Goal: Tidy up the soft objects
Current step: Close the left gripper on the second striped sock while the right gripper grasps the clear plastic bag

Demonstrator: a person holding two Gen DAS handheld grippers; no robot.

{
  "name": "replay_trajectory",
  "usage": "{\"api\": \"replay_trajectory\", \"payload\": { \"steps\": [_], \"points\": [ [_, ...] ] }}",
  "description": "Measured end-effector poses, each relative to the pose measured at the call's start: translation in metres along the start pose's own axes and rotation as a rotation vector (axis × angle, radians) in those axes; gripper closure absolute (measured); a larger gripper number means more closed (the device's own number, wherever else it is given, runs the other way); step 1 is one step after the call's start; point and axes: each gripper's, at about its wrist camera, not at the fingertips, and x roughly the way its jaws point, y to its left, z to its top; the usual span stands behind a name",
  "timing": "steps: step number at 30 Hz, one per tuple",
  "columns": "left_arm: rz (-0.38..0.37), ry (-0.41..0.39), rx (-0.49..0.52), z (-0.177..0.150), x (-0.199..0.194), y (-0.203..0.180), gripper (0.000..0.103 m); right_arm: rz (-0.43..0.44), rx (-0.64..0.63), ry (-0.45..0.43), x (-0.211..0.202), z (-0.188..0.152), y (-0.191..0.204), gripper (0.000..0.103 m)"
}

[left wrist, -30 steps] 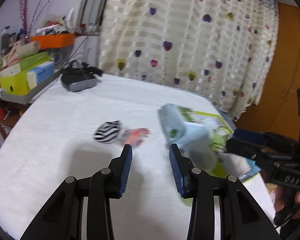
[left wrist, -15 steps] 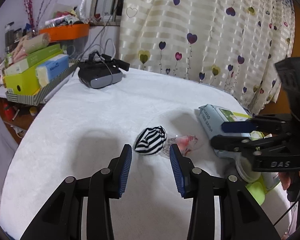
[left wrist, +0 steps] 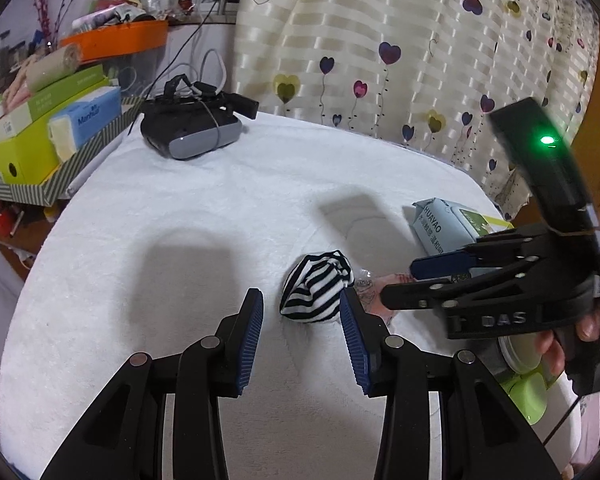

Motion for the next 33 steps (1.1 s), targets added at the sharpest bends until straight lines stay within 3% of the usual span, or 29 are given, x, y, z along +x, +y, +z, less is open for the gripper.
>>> {"api": "replay_trajectory", "payload": {
  "steps": [9,11,12,17,21,33],
  "points": [
    [0.006,0.008,-0.004,0.004,0.006,0.005,0.064,-0.044,-0.097,0.072,0.020,0.007,0.006,0.055],
    [0.003,0.013,-0.002,0.004,0.008,0.004,0.064,-0.045,-0.136,0.076,0.022,0.003,0.009,0.061],
    [0.001,0.015,0.001,0.004,0.009,0.003,0.064,-0.037,-0.147,0.073,0.021,0.001,0.010,0.069],
    [-0.023,0.032,0.032,0.003,0.017,-0.008,0.064,-0.068,-0.148,-0.010,-0.001,-0.006,0.004,0.074],
    [-0.045,0.045,0.034,0.006,0.028,-0.015,0.057,-0.093,-0.123,-0.069,-0.021,-0.007,-0.006,0.074],
    [0.028,0.112,0.064,0.006,0.071,-0.029,0.055,-0.069,-0.070,-0.165,-0.047,-0.019,-0.025,0.074]
  ]
}}
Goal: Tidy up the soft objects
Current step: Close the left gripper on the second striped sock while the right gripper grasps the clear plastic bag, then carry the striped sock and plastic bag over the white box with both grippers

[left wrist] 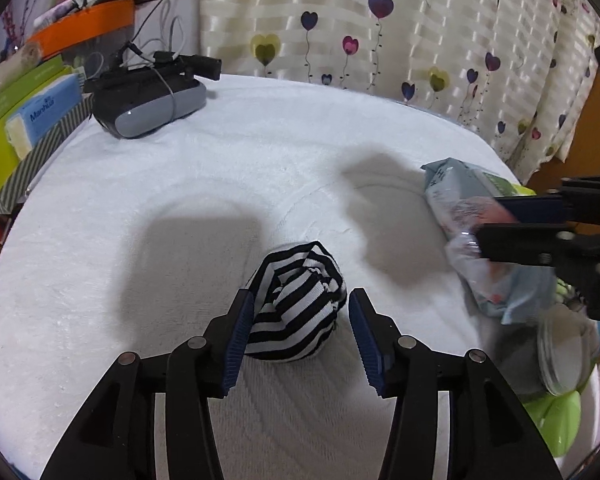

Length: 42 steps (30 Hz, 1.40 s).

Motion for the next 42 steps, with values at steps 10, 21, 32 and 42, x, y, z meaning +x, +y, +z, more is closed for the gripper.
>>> {"api": "replay_trajectory", "payload": {
  "steps": [10,21,32,42],
  "points": [
    [0.034,-0.025,0.012,-0.004,-0.005,-0.005,0.089,0.011,0.007,-0.059,-0.019,-0.010,0.004,0.074],
    [0.002,-0.135,-0.030,-0.023,-0.069,-0.019,0.090,0.040,-0.005,-0.144,-0.053,-0.031,0.021,0.074],
    [-0.062,-0.221,-0.022,-0.066,-0.137,-0.057,0.090,0.078,0.006,-0.226,-0.099,-0.090,0.036,0.074],
    [-0.143,-0.281,0.069,-0.058,-0.161,-0.120,0.090,0.014,0.117,-0.334,-0.144,-0.126,-0.007,0.074]
  ]
}}
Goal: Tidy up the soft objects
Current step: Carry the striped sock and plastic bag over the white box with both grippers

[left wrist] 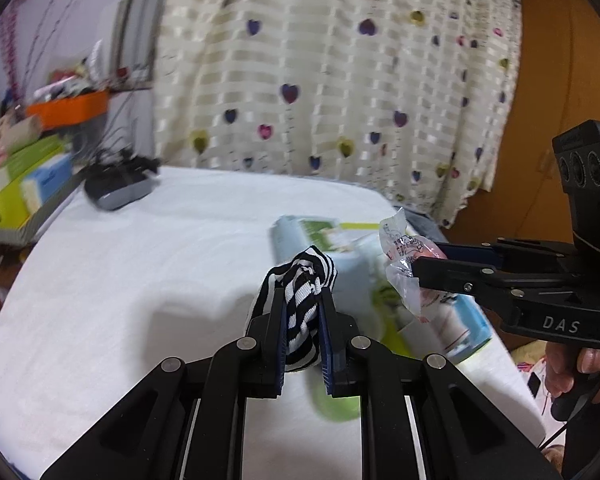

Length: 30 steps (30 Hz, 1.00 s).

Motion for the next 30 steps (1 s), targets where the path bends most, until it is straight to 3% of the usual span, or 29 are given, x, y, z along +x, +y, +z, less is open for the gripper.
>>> {"api": "replay_trajectory", "payload": {
  "steps": [14,30],
  "points": [
    [-0.094,0.053,0.110,0.047,0.077,-0.079,0.090,-0.122,0.166,-0.070,-0.029,0.003,-0.108,0.074],
    [-0.095,0.246,0.114,0.042,0.174,-0.114,0.090,-0.138,0.259,0.060,0.035,-0.014,-0.191,0.074]
  ]
}}
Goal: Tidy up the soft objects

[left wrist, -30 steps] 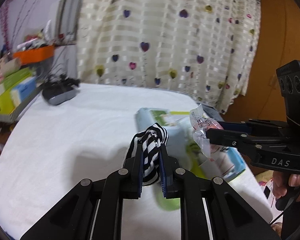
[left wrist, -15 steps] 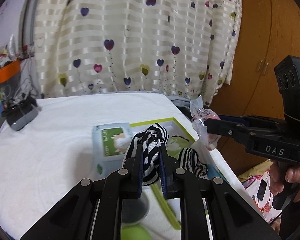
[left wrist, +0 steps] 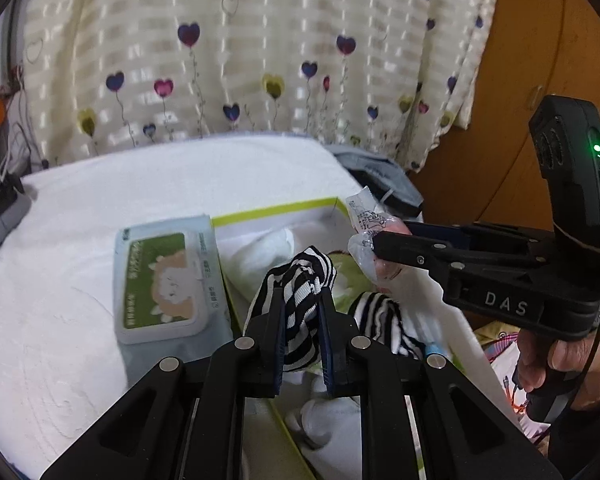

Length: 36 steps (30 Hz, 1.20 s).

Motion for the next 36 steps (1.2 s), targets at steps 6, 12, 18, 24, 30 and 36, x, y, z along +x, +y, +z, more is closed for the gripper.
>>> {"api": "replay_trajectory", "payload": {
  "steps": [6,12,18,24,30,36],
  "points": [
    [0.001,0.047,0.003,0.000,0.023,-0.006,0.085,0.003,-0.001,0.034,0.018,-0.006,-0.008,0.070],
    [-0.016,0.057,-0.001,-0.002,0.028,-0.006,0.073,-0.018,-0.025,-0.002,0.013,-0.008,-0.010,0.055],
    [-0.011,-0.001,-0.014,0.001,0.007,-0.006,0.066,-0.030,-0.014,-0.056,-0.011,-0.004,-0.007,0.055],
    [0.005,-0.041,0.004,-0.008,-0.021,-0.014,0.066,-0.052,-0.020,-0.108,-0.043,-0.016,0.015,0.055],
    [0.007,-0.092,0.018,-0.027,-0.060,-0.021,0.066,-0.072,-0.033,-0.136,-0.075,-0.037,0.041,0.055],
    [0.019,-0.127,0.046,-0.051,-0.092,-0.031,0.066,-0.096,-0.039,-0.144,-0.097,-0.062,0.065,0.055]
  ]
}}
